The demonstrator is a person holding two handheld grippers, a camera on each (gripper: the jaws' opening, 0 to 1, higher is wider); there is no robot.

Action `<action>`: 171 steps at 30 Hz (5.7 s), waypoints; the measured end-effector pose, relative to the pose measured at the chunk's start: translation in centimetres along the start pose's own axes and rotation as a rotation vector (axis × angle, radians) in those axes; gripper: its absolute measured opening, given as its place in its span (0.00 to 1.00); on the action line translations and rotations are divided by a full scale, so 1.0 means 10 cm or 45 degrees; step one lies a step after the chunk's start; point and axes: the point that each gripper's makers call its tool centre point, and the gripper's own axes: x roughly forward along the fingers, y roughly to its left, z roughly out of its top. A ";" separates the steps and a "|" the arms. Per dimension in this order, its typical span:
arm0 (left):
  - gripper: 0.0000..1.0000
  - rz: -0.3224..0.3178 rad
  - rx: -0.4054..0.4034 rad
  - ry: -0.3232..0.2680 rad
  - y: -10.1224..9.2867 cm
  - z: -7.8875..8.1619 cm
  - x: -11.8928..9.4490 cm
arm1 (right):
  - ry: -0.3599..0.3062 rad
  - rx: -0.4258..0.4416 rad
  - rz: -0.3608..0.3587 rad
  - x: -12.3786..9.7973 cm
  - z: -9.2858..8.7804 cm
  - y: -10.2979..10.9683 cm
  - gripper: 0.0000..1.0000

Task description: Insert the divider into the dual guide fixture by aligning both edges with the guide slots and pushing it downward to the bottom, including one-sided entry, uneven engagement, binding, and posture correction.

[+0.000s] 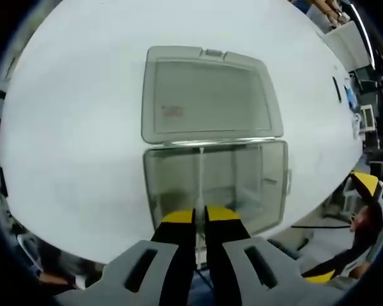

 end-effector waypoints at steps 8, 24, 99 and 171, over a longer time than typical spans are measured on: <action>0.00 -0.007 -0.002 0.002 -0.03 -0.01 -0.01 | 0.002 0.003 0.001 0.01 0.00 0.02 0.72; 0.00 -0.022 0.004 -0.007 -0.05 -0.02 -0.03 | 0.004 0.009 0.004 0.03 0.01 0.07 0.72; 0.00 0.102 0.099 -0.019 -0.05 0.03 0.00 | 0.028 -0.010 0.013 0.04 0.01 0.13 0.71; 0.00 0.121 0.137 0.001 -0.07 0.02 0.01 | 0.015 0.024 0.011 0.03 -0.02 0.08 0.70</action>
